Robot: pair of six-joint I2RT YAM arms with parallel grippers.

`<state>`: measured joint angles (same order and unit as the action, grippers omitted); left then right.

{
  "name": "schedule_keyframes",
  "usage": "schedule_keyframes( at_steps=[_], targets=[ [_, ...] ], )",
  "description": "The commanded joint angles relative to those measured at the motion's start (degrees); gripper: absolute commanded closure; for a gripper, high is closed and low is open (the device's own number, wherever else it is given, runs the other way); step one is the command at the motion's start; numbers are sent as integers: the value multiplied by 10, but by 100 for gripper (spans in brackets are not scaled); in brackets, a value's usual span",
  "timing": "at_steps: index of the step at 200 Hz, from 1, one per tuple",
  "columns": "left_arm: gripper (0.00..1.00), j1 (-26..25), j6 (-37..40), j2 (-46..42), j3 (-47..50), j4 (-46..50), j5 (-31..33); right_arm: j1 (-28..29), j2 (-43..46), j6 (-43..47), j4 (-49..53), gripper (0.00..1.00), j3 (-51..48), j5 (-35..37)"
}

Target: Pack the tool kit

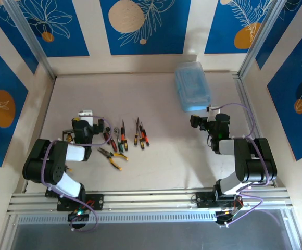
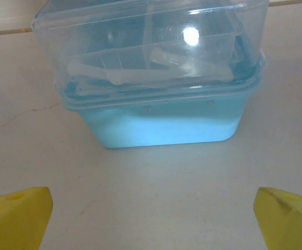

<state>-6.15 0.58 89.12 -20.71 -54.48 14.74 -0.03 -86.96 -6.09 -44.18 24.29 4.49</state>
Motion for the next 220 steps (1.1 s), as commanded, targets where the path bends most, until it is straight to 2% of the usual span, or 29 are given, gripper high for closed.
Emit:
schedule_keyframes(
  at_steps=[1,220],
  targets=[
    [0,7,3,6,4,-19,-10,-1,-2,2,-16,1,-2,-1],
    [0,7,2,5,2,-14,-12,-3,-4,0,-12,1,0,-5]
  ],
)
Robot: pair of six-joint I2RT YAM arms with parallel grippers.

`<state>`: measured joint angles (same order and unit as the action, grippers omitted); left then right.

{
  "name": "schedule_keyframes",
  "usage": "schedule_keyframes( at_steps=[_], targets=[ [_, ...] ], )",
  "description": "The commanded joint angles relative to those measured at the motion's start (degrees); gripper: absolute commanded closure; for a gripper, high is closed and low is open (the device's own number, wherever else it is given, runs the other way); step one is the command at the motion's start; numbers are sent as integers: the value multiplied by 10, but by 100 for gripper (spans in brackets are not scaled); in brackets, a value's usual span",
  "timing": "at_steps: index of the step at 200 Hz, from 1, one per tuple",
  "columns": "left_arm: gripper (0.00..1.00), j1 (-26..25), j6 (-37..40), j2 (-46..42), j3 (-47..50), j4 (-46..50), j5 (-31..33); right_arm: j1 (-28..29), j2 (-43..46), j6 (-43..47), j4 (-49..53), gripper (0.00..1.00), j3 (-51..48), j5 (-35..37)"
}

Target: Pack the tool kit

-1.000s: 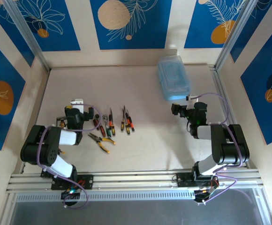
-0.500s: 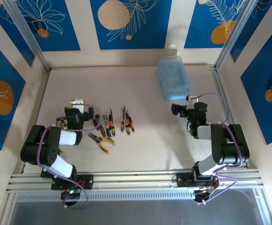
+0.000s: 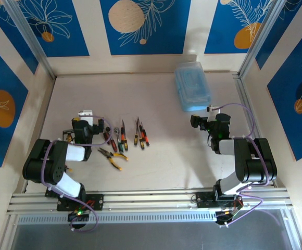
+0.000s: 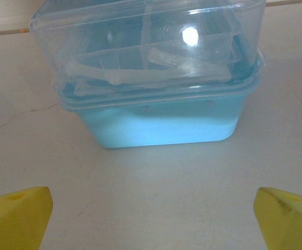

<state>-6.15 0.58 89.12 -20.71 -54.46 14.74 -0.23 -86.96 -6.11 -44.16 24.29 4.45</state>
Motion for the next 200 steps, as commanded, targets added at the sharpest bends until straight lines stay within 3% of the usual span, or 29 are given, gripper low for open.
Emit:
schedule_keyframes(
  at_steps=[1,12,30,62,88,109,147,200],
  targets=[
    [0,7,2,5,3,-14,-12,-1,-4,0,-12,1,0,-5],
    [0,7,3,-1,0,-5,-6,0,-2,2,-16,1,-3,-2],
    [0,4,5,-48,-28,89,6,15,32,4,16,1,4,38],
    [0,3,-28,-147,-153,417,42,39,162,-49,343,1,119,86],
    [0,2,-48,-162,-257,598,-6,28,170,-80,531,1,254,67],
    [0,2,-67,-134,-354,739,-47,17,112,-58,612,1,372,36],
    [0,2,-108,-58,-498,935,-108,13,-69,-14,725,1,606,9],
    [0,-2,-124,-43,-515,977,-132,15,-287,-6,815,1,862,38]
  ],
)
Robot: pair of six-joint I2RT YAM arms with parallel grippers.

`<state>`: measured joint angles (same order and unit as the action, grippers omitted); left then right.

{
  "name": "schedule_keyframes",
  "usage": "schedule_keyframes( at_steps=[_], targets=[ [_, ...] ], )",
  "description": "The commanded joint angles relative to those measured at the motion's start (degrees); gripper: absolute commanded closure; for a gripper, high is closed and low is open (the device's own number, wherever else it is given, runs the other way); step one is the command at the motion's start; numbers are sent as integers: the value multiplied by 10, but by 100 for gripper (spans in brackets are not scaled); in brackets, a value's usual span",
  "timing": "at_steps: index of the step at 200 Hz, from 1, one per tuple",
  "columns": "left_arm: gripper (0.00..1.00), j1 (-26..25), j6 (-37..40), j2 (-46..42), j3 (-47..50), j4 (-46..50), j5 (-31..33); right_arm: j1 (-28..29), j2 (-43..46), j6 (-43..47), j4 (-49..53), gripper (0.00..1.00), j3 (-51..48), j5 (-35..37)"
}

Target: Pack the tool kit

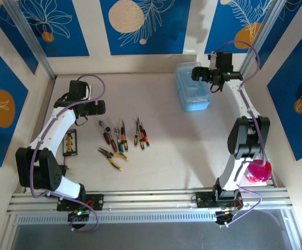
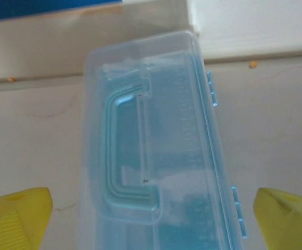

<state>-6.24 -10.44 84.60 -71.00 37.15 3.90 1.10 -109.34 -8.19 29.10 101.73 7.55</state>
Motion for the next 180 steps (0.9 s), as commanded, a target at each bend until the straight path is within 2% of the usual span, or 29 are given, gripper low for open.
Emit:
schedule_keyframes(
  at_steps=[1,52,87,109,144,164,180],
  targets=[
    [0,-1,-14,2,-12,61,-23,1,-69,15,83,1,92,7],
    [0,-2,-9,25,-13,64,-27,-3,-208,45,136,1,260,26],
    [0,-2,-10,36,-9,70,-32,-9,-258,44,166,1,305,6],
    [0,-3,-10,36,-5,72,-29,-10,-264,33,166,2,285,-6],
    [0,-3,-9,33,-9,73,-34,-10,-245,5,162,23,223,-33],
    [0,-3,-9,26,-12,73,-35,-5,-202,-9,132,33,144,-43],
    [0,-7,-10,20,-10,72,-34,2,-153,-20,107,36,65,-41]
  ],
)
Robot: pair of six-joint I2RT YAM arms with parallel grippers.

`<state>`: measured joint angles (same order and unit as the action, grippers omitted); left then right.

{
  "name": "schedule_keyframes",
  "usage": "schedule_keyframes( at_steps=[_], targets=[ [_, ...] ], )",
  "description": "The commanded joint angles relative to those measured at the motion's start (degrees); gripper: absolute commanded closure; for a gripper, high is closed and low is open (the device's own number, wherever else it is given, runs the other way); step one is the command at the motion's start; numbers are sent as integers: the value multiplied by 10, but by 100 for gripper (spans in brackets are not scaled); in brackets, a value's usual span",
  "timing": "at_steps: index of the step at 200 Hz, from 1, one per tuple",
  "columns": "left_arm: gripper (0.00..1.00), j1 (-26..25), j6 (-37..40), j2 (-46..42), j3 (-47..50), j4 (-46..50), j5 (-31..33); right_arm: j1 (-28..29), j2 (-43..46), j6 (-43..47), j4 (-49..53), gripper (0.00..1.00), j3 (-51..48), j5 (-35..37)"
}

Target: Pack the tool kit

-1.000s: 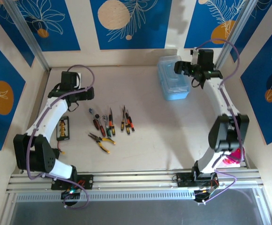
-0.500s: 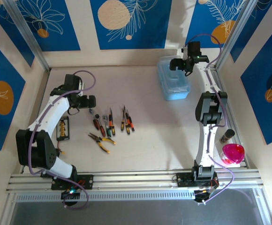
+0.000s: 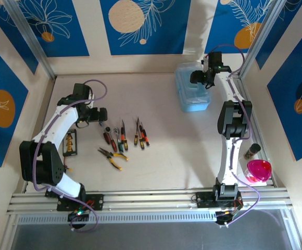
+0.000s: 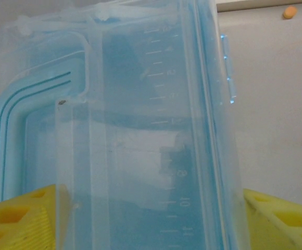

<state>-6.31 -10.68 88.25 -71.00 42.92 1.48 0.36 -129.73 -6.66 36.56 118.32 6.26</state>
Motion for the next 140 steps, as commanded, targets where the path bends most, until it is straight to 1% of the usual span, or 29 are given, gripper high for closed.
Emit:
schedule_keyframes(
  at_steps=[1,29,40,60,81,110,140],
  targets=[
    [0,-7,-7,-17,-10,14,-9,10,54,-36,31,37,-107,-28],
    [0,-21,-5,-22,-6,13,0,31,158,-66,8,40,-254,-3],
    [0,-27,-6,-22,-3,11,-1,48,202,-90,9,40,-308,20],
    [0,-42,-12,-24,7,2,-7,85,275,-140,11,40,-400,40],
    [0,-60,-21,-28,19,-11,-13,125,335,-192,8,40,-482,45],
    [0,-83,-22,-33,30,-17,-15,156,407,-246,-36,41,-591,-5],
    [0,-96,-25,-36,35,-22,-16,159,460,-274,-98,42,-683,-60]
  ],
)
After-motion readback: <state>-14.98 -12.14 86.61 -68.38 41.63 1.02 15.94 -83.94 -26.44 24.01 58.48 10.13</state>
